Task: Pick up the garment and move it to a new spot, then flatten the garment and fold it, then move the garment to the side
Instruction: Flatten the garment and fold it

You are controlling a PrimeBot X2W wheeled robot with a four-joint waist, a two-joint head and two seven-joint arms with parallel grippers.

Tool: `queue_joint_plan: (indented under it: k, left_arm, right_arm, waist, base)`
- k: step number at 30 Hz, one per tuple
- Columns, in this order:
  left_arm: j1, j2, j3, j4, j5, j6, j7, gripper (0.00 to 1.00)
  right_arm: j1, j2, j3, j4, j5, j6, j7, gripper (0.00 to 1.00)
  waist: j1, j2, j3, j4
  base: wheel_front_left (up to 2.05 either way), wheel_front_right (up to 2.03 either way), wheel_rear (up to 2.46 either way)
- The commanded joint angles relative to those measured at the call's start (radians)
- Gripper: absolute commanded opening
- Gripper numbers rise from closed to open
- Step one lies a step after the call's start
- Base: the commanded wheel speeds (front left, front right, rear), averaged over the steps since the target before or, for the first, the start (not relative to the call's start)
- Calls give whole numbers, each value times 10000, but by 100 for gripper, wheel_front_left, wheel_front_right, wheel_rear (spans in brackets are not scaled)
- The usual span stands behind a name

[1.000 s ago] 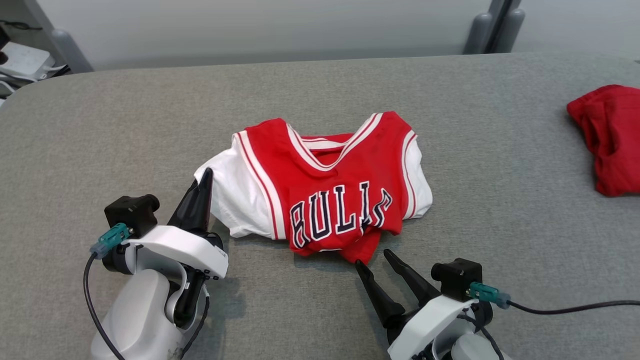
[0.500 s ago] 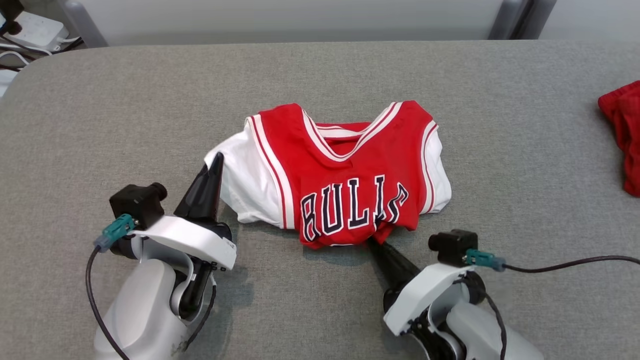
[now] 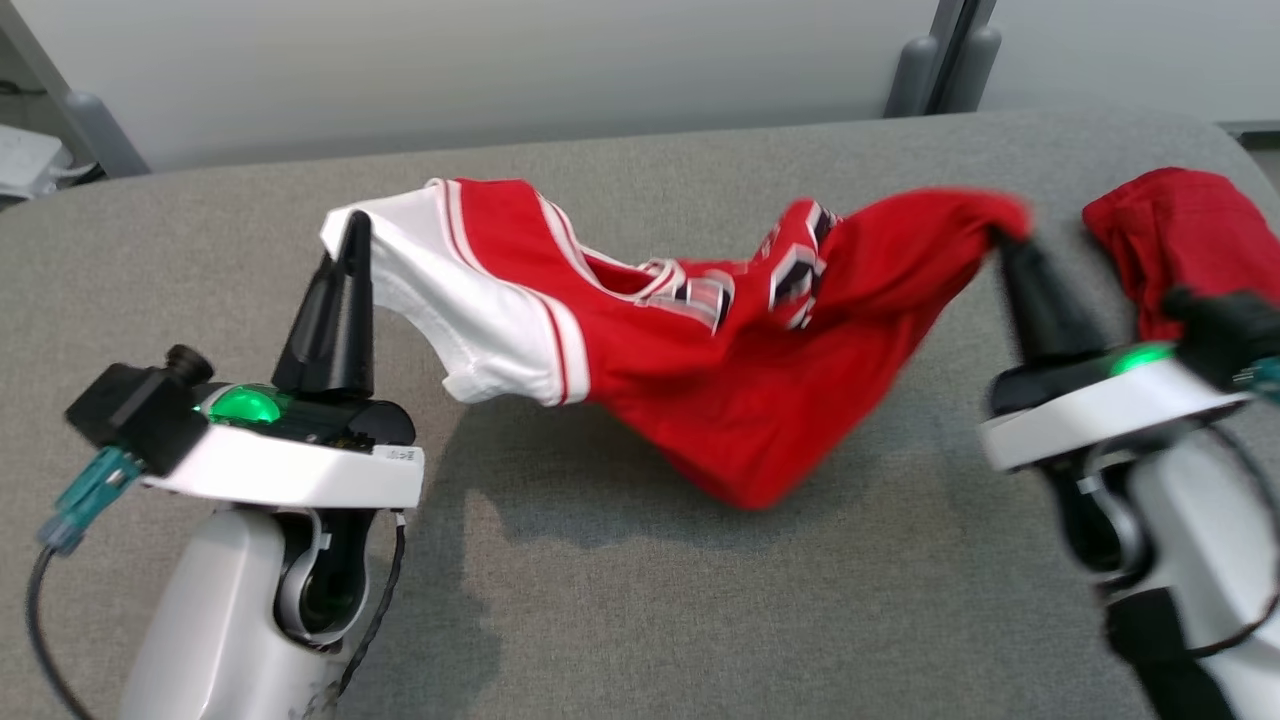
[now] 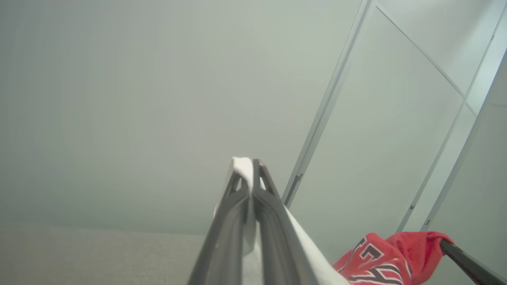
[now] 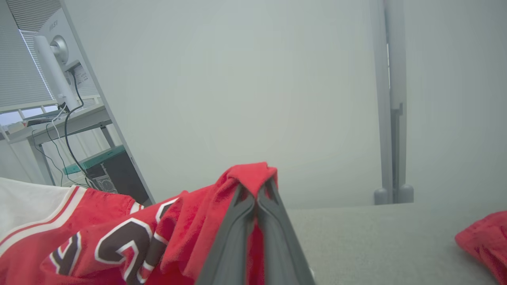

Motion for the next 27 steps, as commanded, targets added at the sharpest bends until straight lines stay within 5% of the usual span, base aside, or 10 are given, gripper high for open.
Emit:
queue_joint_plan:
  k: [1, 6, 9, 13, 16, 17, 22, 27]
  left_arm:
    - [83, 325, 506, -1112, -277, -71, -87, 0]
    - [748, 443, 892, -3224, -1510, -23, 438, 0]
    - [1003, 529, 1112, -4222, -2383, 227, 1296, 0]
    - [948, 710, 1263, -4167, -2824, 478, 1919, 0]
    - [656, 747, 1157, -3324, -2900, 454, 2073, 0]
    - [518, 704, 1061, -2983, -2889, 399, 2030, 0]
    - [-109, 535, 501, -1339, -2122, 103, 842, 0]
    - [-211, 447, -171, -414, -1261, -27, 75, 0]
  right_arm:
    - [46, -469, -521, -888, -475, 0, -63, 0]
    - [-123, -1530, -1696, -1846, -1333, 0, -63, 0]
    - [-557, -1982, -1513, -1217, -2027, 0, 286, 0]
    - [-1544, -1712, -900, 398, -2404, 0, 1122, 0]
    - [-2792, -879, -419, 2388, -2388, 0, 952, 0]
    - [-3156, -553, -559, 3049, -2371, 0, 640, 100]
    - [-4214, 508, -1359, 5169, -3196, 0, -39, 100]
    - [-2952, 873, -2497, 4077, -4260, 0, -58, 100]
  waist:
    - [0, 0, -365, -37]
    - [0, 0, -667, 152]
    - [0, 0, -556, 210]
    - [0, 0, -247, 280]
    - [0, 0, 143, 328]
    - [0, 0, 282, 361]
    - [0, 0, 805, 473]
    - [0, 0, 948, 390]
  base:
    - [0, 0, 0]
    - [0, 0, 0]
    - [0, 0, 0]
    - [0, 0, 0]
    - [0, 0, 0]
    - [0, 0, 0]
    - [0, 0, 0]
    - [0, 0, 0]
